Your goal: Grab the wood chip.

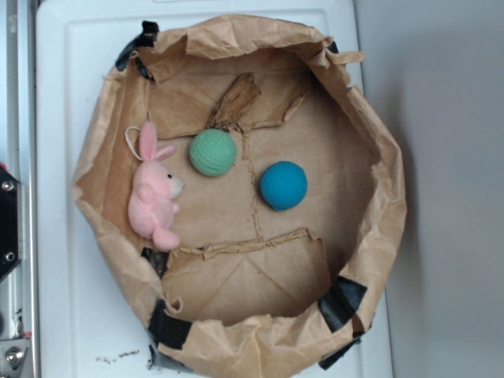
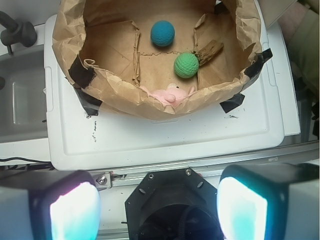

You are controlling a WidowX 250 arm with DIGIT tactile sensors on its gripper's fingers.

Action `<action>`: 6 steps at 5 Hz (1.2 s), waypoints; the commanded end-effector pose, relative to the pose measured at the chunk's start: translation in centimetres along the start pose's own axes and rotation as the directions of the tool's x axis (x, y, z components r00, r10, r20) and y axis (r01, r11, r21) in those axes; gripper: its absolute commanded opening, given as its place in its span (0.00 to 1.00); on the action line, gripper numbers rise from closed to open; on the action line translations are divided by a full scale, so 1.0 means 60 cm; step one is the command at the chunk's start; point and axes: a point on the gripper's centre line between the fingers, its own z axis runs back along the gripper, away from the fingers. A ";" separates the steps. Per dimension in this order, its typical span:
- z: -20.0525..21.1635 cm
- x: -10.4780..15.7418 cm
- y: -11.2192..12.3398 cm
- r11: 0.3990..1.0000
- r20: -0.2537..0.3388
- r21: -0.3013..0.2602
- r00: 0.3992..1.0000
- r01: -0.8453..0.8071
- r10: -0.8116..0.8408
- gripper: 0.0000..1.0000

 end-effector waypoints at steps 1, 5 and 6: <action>0.000 0.000 0.000 1.000 0.000 0.000 1.000 0.000 0.000 1.00; -0.038 0.091 -0.014 0.932 -0.007 -0.026 0.932 -0.362 0.362 1.00; -0.083 0.078 -0.024 0.904 -0.019 -0.056 0.906 -0.423 0.423 1.00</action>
